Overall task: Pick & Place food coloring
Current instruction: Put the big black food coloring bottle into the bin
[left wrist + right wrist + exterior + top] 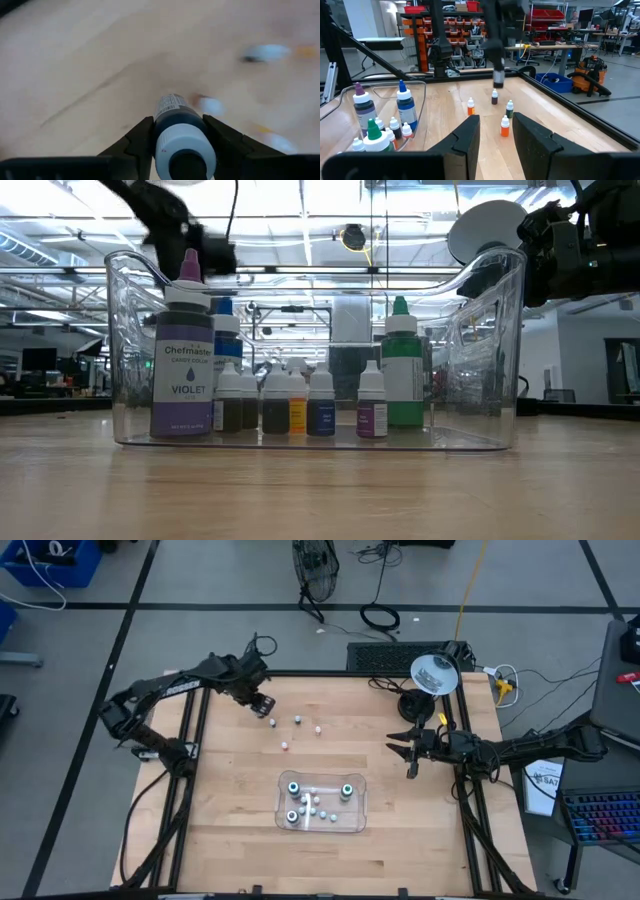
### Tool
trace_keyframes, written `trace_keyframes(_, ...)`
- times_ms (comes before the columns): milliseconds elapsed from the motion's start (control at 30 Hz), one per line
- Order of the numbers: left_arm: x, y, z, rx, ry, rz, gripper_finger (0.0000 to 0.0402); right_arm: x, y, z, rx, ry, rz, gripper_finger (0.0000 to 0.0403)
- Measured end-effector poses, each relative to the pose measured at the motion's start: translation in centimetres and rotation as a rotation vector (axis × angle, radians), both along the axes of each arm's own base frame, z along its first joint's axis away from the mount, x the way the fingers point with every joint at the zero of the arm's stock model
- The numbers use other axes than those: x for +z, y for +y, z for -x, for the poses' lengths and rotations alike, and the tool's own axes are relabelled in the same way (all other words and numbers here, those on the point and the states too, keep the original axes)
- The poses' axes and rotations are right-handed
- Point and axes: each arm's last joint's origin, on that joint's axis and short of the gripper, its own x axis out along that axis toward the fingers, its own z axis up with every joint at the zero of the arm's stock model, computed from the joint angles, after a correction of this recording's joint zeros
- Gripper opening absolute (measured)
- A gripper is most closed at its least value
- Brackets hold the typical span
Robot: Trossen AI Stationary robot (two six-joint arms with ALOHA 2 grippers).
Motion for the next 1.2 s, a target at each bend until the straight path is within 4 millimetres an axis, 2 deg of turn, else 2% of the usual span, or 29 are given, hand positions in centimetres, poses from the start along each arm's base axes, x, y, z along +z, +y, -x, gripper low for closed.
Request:
trace_keyframes(133, 5.0, -3.7, -1.4, -0.117, -0.133, -0.075, 0.0149, 0.0, 0.0, 0.0, 0.000, 0.000, 0.000, 0.0105)
trace_keyframes(300, 11.1, -10.1, -4.1, -0.304, -0.327, -0.141, 0.0149, 0.0, 0.0, 0.0, 0.000, 0.000, 0.000, 0.0107)
trace_keyframes(433, 14.7, -16.3, -6.7, -0.474, -0.413, -0.238, 0.0148, 0.0, 0.0, 0.0, 0.000, 0.000, 0.000, 0.0105)
trace_keyframes(567, 16.5, -21.9, -9.7, -0.611, -0.448, -0.307, 0.0148, 0.0, 0.0, 0.0, 0.000, -0.001, 0.000, 0.0106)
trace_keyframes(700, 17.0, -26.3, -13.6, -0.747, -0.462, -0.332, 0.0148, 0.1, 0.0, 0.0, 0.000, -0.008, 0.000, 0.0106)
trace_keyframes(833, 16.3, -28.8, -17.3, -0.852, -0.398, -0.353, 0.0147, 0.1, 0.0, 0.0, 0.000, -0.007, 0.000, 0.0105)
trace_keyframes(933, 14.5, -29.8, -19.6, -0.895, -0.324, -0.339, 0.0147, 0.1, 0.0, 0.0, 0.000, -0.007, 0.000, 0.0106)
trace_keyframes(1033, 11.9, -30.8, -21.5, -0.968, -0.279, -0.278, 0.0147, 0.1, 0.0, 0.0, 0.000, -0.007, 0.000, 0.0106)
trace_keyframes(1200, 9.0, -31.6, -23.3, -0.992, -0.246, -0.237, 0.0147, 0.1, 0.0, 0.0, 0.000, -0.007, 0.000, 0.0105)
